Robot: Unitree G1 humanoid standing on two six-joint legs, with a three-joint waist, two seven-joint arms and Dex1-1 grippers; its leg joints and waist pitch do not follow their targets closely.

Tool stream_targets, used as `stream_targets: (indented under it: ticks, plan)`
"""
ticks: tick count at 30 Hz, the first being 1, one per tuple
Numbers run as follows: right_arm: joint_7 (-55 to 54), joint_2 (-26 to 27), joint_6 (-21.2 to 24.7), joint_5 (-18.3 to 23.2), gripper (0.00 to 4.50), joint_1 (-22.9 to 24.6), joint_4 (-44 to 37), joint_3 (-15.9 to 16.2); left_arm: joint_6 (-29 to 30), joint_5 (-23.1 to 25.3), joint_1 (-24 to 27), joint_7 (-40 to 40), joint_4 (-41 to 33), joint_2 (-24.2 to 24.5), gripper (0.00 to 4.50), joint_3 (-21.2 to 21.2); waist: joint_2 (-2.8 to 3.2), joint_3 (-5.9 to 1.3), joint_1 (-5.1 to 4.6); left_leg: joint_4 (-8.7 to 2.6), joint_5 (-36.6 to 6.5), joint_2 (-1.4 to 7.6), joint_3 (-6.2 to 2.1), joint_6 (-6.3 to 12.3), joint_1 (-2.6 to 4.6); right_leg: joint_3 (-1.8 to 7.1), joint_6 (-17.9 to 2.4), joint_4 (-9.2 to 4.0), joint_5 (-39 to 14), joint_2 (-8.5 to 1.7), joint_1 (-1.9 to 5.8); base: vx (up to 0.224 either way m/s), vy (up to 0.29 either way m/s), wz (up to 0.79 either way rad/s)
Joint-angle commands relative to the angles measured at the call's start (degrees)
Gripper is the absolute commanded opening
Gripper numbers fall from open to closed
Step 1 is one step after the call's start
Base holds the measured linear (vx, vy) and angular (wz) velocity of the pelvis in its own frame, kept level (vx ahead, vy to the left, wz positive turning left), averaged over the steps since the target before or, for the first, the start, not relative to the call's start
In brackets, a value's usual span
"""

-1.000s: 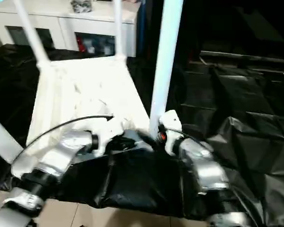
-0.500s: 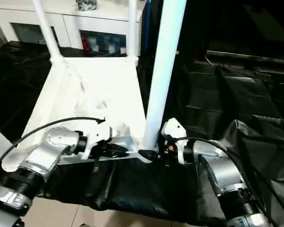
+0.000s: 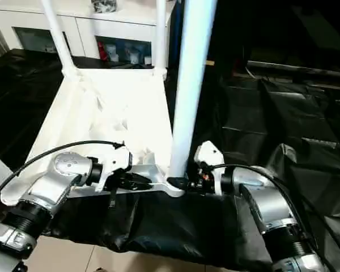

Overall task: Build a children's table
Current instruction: Rotate leg to tighten

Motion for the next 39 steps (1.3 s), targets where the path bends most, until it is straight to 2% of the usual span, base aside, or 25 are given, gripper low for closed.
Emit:
stream_targets:
  ticks: [1, 3, 4, 5, 6, 11, 14, 15, 16, 18, 20, 21, 22, 23, 24, 25, 26, 27, 28, 29, 31, 32, 34, 36, 39]
  plan:
    - [0.0, 1.1, 1.0, -0.3, 2.09, 1.8, 0.0, 2.1, -0.6, 0.5, -0.1, 3.1, 0.4, -1.7, 0.0, -0.2, -0.06, -3.25, 0.03, -3.4, -15.3, 1.52, -0.63, 2.16, 0.96, 1.79, -11.8, -3.53, -14.6, -2.93, 2.27, 0.0, 0.0, 0.0]
    - [-0.4, 1.5, 1.3, 0.0, 2.07, 2.2, 0.0, 2.0, 0.0, 0.5, 0.1, 3.4, 0.0, -2.2, 0.0, -0.4, -0.12, -3.09, -0.04, -3.5, -16.7, 1.47, -0.64, 1.87, 1.02, 1.75, -11.3, -3.84, -17.1, -2.94, 2.17, 0.0, 0.0, 0.0]
    - [-0.6, 1.8, 1.3, 0.1, 2.07, 2.5, -0.2, 2.1, 0.2, 0.3, 0.3, 3.6, -0.2, -2.6, 0.0, -0.4, -0.13, -3.04, 0.03, -3.52, -17.8, 1.52, -0.66, 1.54, 1.27, 1.77, -10.9, -4.08, -18.9, -2.99, 1.99, 0.0, 0.0, 0.0]
    - [-0.8, 1.9, 1.3, 0.0, 2.06, 3.1, -0.5, 2.4, 0.3, 0.3, 0.7, 3.4, -0.6, -2.9, 0.0, -0.8, 0.13, -2.93, 0.05, -3.61, -18.7, 1.52, -0.76, 1.23, 1.36, 1.77, -10.4, -4.26, -20.5, -3.0, 1.88, 0.0, 0.0, 0.0]
    - [-0.8, 1.9, 1.3, 0.0, 2.06, 3.1, -0.5, 2.4, 0.3, 0.3, 0.7, 3.4, -0.6, -2.9, 0.0, -0.8, 0.04, -2.93, -0.04, -3.64, -19.1, 1.53, -0.77, 1.1, 1.35, 1.77, -10.2, -4.35, -21.0, -2.96, 1.86, 0.0, 0.0, 0.0]
    - [-2.2, 2.4, 1.3, 0.1, 2.05, 3.4, -0.4, 1.6, 0.2, 0.4, 0.5, 4.7, -0.1, -2.9, 0.0, -0.4, -0.04, -3.07, -0.11, -3.75, -19.1, 1.5, -0.93, 0.88, 1.19, 1.77, -10.0, -4.21, -20.3, -2.98, 2.05, 0.0, 0.0, 0.0]
    - [-10.2, 5.8, 1.0, -2.0, 2.05, 2.8, 1.4, 0.1, 1.0, 2.1, -0.5, 10.1, 1.2, -4.7, 0.0, 0.1, -0.07, -2.99, -0.38, -3.79, -19.1, 1.41, -0.94, 0.4, 1.05, 1.72, -10.0, -4.18, -20.4, -2.99, 1.97, 0.0, 0.0, 0.0]
    - [-14.4, 7.6, 1.3, -3.0, 2.05, 2.6, 2.2, -0.5, 1.9, 2.9, -0.7, 12.3, 1.4, -5.8, 0.0, 0.0, -0.52, -2.9, -0.61, -3.82, -19.5, 1.33, -0.91, 0.39, 0.97, 1.65, -9.6, -4.38, -21.7, -2.91, 1.94, 0.0, 0.0, 0.0]
    - [-14.4, 7.6, 1.3, -3.0, 2.05, 2.6, 2.2, -0.5, 1.9, 2.9, -0.7, 12.3, 1.4, -5.8, 0.0, 0.0, -0.23, -2.85, -0.65, -3.83, -20.0, 1.29, -1.03, -0.08, 1.12, 1.6, -8.8, -4.57, -24.2, -3.05, 1.78, 0.0, 0.0, 0.0]
    - [-20.8, 11.2, 2.1, -3.6, 2.04, 2.5, 3.1, -1.7, 3.9, 3.6, -0.9, 15.4, 1.2, -8.3, 0.0, -0.4, -0.56, -2.75, -1.08, -3.94, -21.0, 1.18, -1.25, -0.24, 0.98, 1.42, -7.2, -4.98, -27.8, -3.1, 1.83, 0.0, 0.0, 0.0]
    - [-26.0, 15.1, 2.2, -3.8, 2.04, 2.3, 4.0, -2.3, 5.9, 3.6, -1.1, 17.7, 1.3, -11.2, 0.0, -0.8, -0.53, -2.65, -1.77, -3.87, -22.8, 0.97, -1.44, -0.59, 1.15, 1.23, -5.8, -5.56, -31.8, -3.14, 1.38, 0.0, 0.0, 0.0]
    - [-29.5, 17.4, 2.3, -4.6, 2.04, 1.9, 5.1, -2.3, 6.9, 3.8, -1.4, 19.5, 1.8, -12.9, 0.0, -0.9, -1.27, -2.64, -2.03, -3.87, -22.6, 0.96, -1.45, -0.63, 0.9, 1.14, -5.4, -5.56, -32.6, -3.11, 1.5, 0.0, 0.0, 0.0]
    - [-35.5, 20.8, 0.7, -7.3, 2.04, -0.2, 8.5, -1.5, 8.1, 4.6, -2.6, 23.0, 3.7, -15.8, 0.0, -1.1, -0.83, -2.55, -2.1, -3.96, -22.8, 0.87, -1.66, -0.59, 0.88, 1.06, -4.6, -5.74, -34.1, -3.19, 1.46, 0.0, 0.0, 0.0]
    - [-37.4, 21.8, -0.2, -8.3, 2.04, -1.1, 9.8, -1.2, 8.4, 5.0, -3.0, 24.5, 4.4, -16.6, 0.0, -1.1, -0.82, -2.38, -2.4, -3.9, -23.5, 0.82, -1.61, -0.77, 0.92, 0.97, -4.2, -5.91, -35.3, -3.14, 1.15, 0.0, 0.0, 0.0]
    - [-38.0, 22.5, -0.9, -8.6, 2.04, -2.1, 11.0, -1.1, 8.5, 5.2, -3.4, 25.3, 5.0, -17.0, 0.0, -0.9, -0.2, -2.3, -2.74, -3.77, -25.3, 0.45, -1.97, -1.43, 1.28, 0.44, -3.2, -6.43, -38.6, -3.23, 1.09, 0.0, 0.0, 0.0]
    - [-38.0, 23.1, -1.6, -8.6, 2.04, -3.1, 12.0, -1.1, 8.5, 5.4, -3.8, 25.8, 5.4, -17.1, 0.0, -0.7, -0.01, -2.34, -3.2, -3.64, -27.3, 0.36, -2.23, -1.46, 1.4, 0.01, -2.3, -6.92, -40.2, -3.21, 1.11, 0.0, 0.0, 0.0]
    - [-37.0, 24.0, -2.0, -7.4, 2.04, -4.2, 12.6, -1.6, 7.6, 5.7, -4.2, 25.5, 5.7, -16.7, 0.0, -0.6, 0.05, -2.35, -3.52, -3.78, -28.3, 0.36, -2.39, -0.99, 1.41, -0.41, -1.9, -7.41, -39.6, -3.11, 1.34, 0.0, 0.0, 0.0]
    - [-36.5, 24.2, -2.0, -6.9, 2.04, -4.5, 12.6, -1.8, 7.2, 5.7, -4.2, 25.2, 5.7, -16.5, 0.0, -0.7, 0.16, -2.37, -3.67, -3.79, -29.0, 0.41, -2.44, -0.64, 1.62, -0.63, -2.2, -7.54, -38.9, -3.12, 1.27, 0.0, 0.0, 0.0]
    - [-36.5, 24.2, -2.0, -6.9, 2.38, -4.5, 12.6, -1.8, 7.2, 5.7, -4.2, 25.2, 5.7, -16.5, 0.0, -0.7, 0.14, -2.43, -4.08, -4.05, -29.1, 0.46, -2.64, -0.14, 1.24, -1.13, -2.6, -7.5, -36.9, -3.12, 1.88, 0.0, 0.0, 0.0]
    - [-35.8, 24.2, -1.7, -6.4, 2.58, -4.5, 12.4, -1.9, 6.8, 5.8, -4.1, 24.8, 5.6, -16.2, 0.0, -0.8, 0.26, -2.39, -4.05, -4.24, -29.2, 0.53, -2.79, -0.1, 1.05, -1.22, -2.8, -7.42, -36.3, -3.2, 2.06, 0.0, 0.0, 0.0]
    - [-33.2, 23.5, -1.0, -5.4, 2.74, -4.1, 11.1, -2.1, 5.9, 5.7, -3.5, 22.9, 4.6, -15.1, 0.0, -0.9, 0.39, -2.43, -3.93, -4.13, -30.4, 0.52, -2.75, 0.44, 1.64, -1.34, -3.7, -7.67, -35.3, -3.44, 1.6, 0.0, 0.0, 0.0]
    - [-30.7, 22.5, -0.3, -4.6, 2.81, -3.6, 9.7, -2.5, 6.0, 5.2, -2.8, 20.7, 3.3, -13.7, 0.0, -0.8, 0.39, -2.48, -3.91, -4.26, -30.3, 0.67, -2.79, 0.57, 1.59, -1.33, -4.4, -7.49, -34.1, -3.53, 1.78, 0.0, 0.0, 0.0]
    - [-28.5, 20.8, 0.0, -4.1, 3.07, -3.3, 8.9, -2.8, 6.2, 4.6, -2.3, 19.0, 2.4, -12.6, 0.0, -0.5, 0.43, -2.63, -3.83, -4.64, -28.5, 0.93, -2.82, 0.73, 0.98, -1.01, -5.5, -6.88, -30.9, -3.73, 2.35, 0.0, 0.0, 0.0]
    - [-26.4, 18.9, -0.4, -3.7, 3.21, -3.3, 8.8, -2.8, 5.7, 4.0, -1.9, 17.3, 1.8, -11.5, 0.0, -0.5, 0.34, -2.67, -3.67, -4.59, -27.4, 1.02, -2.51, 0.96, 1.11, -0.67, -6.9, -6.59, -28.3, -3.7, 2.15, 0.0, 0.0, 0.0]
    - [-22.9, 15.9, -0.6, -3.0, 3.44, -3.0, 8.3, -2.9, 5.3, 3.3, -1.3, 14.6, 0.9, -9.7, 0.0, -0.5, 0.41, -2.94, -3.13, -4.52, -24.1, 1.23, -2.17, 1.7, 0.91, -0.26, -9.2, -5.83, -23.3, -3.81, 2.48, 0.0, 0.0, 0.0]
